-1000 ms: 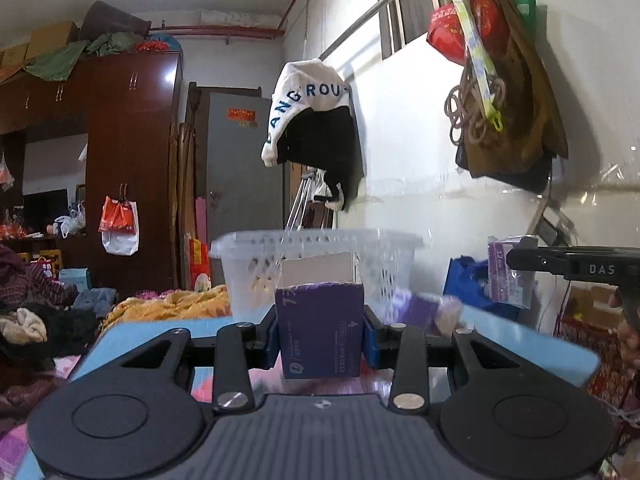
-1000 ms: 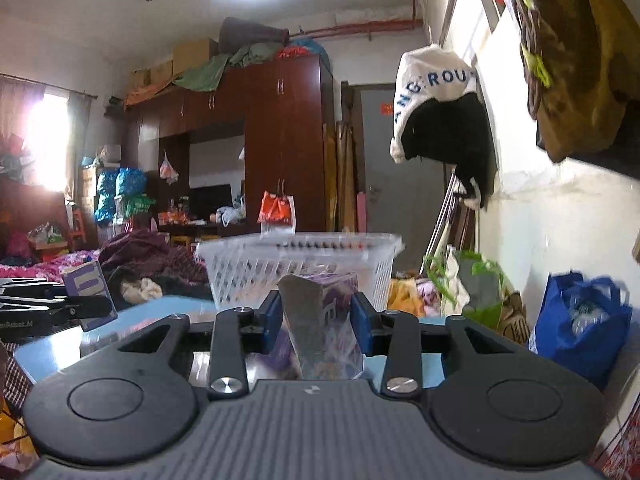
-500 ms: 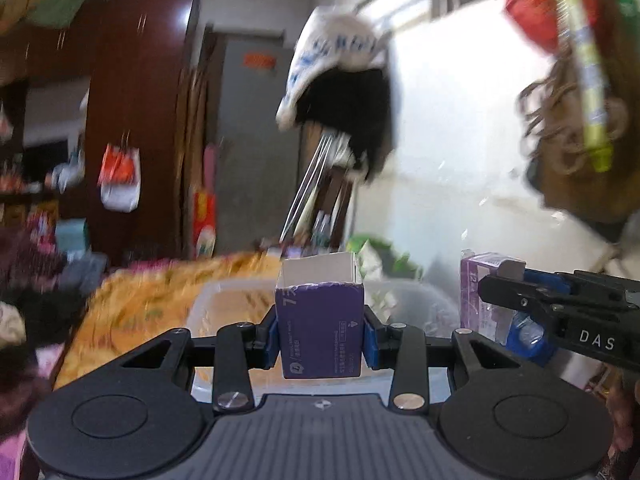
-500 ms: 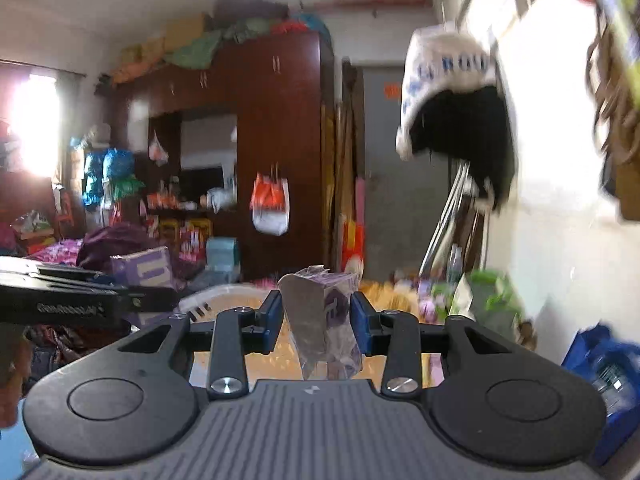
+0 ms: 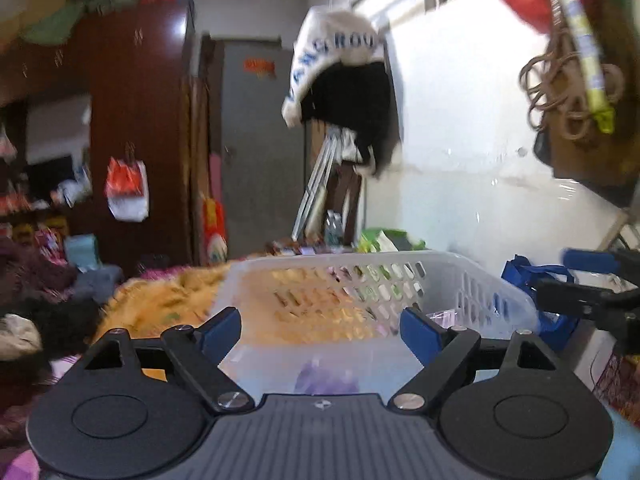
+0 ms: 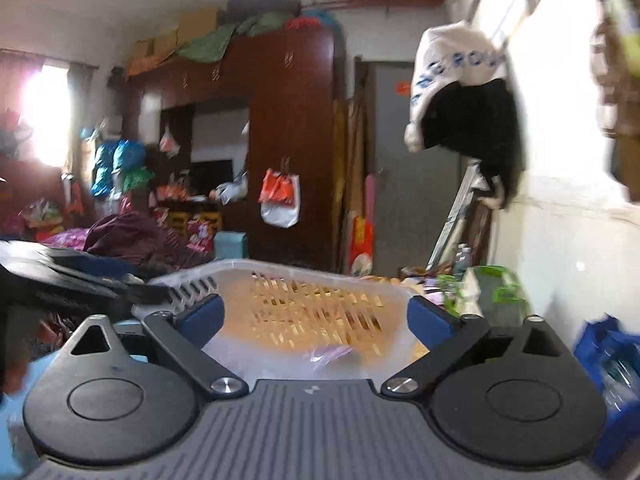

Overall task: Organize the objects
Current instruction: 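Lift both held items over the white basket and open both grippers, then grasp clear-wrapped black-and-white packet with left gripper while right grasps another plastic bag, then carry both held items over the white basket and open both grippers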

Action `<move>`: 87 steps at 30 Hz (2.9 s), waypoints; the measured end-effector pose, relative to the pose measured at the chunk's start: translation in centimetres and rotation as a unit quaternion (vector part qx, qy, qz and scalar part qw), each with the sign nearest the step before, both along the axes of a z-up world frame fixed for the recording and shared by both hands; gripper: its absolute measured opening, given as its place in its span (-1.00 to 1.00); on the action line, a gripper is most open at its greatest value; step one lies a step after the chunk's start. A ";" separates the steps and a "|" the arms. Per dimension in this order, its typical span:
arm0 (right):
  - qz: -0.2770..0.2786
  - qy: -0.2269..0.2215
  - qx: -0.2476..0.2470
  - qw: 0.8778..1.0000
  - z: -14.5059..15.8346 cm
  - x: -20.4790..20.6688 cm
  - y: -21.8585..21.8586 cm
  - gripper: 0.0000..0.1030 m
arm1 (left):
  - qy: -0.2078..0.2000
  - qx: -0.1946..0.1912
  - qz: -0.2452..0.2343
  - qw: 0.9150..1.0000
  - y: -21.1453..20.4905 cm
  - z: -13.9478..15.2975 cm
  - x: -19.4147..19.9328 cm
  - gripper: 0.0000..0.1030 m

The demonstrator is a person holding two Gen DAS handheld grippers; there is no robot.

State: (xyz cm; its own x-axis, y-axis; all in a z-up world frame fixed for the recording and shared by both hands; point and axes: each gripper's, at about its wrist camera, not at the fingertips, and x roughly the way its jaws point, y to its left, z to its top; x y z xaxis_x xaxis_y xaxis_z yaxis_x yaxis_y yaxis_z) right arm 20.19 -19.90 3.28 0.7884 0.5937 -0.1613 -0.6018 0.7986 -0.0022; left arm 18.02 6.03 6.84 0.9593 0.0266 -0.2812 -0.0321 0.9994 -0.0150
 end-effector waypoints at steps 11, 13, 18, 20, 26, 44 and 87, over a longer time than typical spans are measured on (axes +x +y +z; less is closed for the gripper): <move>0.021 0.088 -0.015 0.996 -5.2 -0.6 -1.8 0.29 | 0.006 -0.015 -0.010 1.000 2.6 -8.1 -13.6 0.74; 0.034 0.118 -0.007 0.992 -5.2 0.4 -1.7 0.21 | 0.015 -0.014 -0.013 1.000 2.9 -8.7 -13.5 0.74; 0.046 0.127 -0.024 0.991 -5.0 0.3 -0.7 0.19 | 0.032 -0.023 -0.022 0.999 3.5 -9.7 -12.7 0.74; 0.044 0.125 -0.035 0.991 -5.0 0.2 -0.2 -0.08 | 0.037 -0.022 -0.023 0.999 3.5 -10.0 -12.5 0.74; 0.044 0.126 -0.027 0.991 -5.7 0.0 -0.8 -0.28 | 0.043 -0.016 -0.027 0.999 3.6 -11.1 -12.8 0.74; 0.001 0.047 -0.039 0.998 -5.5 -2.2 0.1 -0.42 | 0.017 0.011 -0.029 0.999 2.0 -10.6 -13.5 -0.13; 0.020 -0.028 0.009 0.999 5.1 1.9 2.9 -0.47 | -0.072 -0.059 -0.054 0.994 2.3 1.1 -5.2 -0.13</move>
State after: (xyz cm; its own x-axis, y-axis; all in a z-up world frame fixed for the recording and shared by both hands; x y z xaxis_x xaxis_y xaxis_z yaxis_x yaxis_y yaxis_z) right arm 22.05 -16.96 8.42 0.7713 0.6275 -0.1069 -0.6328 0.7739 -0.0232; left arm 12.80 8.33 7.94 0.9853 -0.1032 -0.1359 0.0856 0.9879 -0.1296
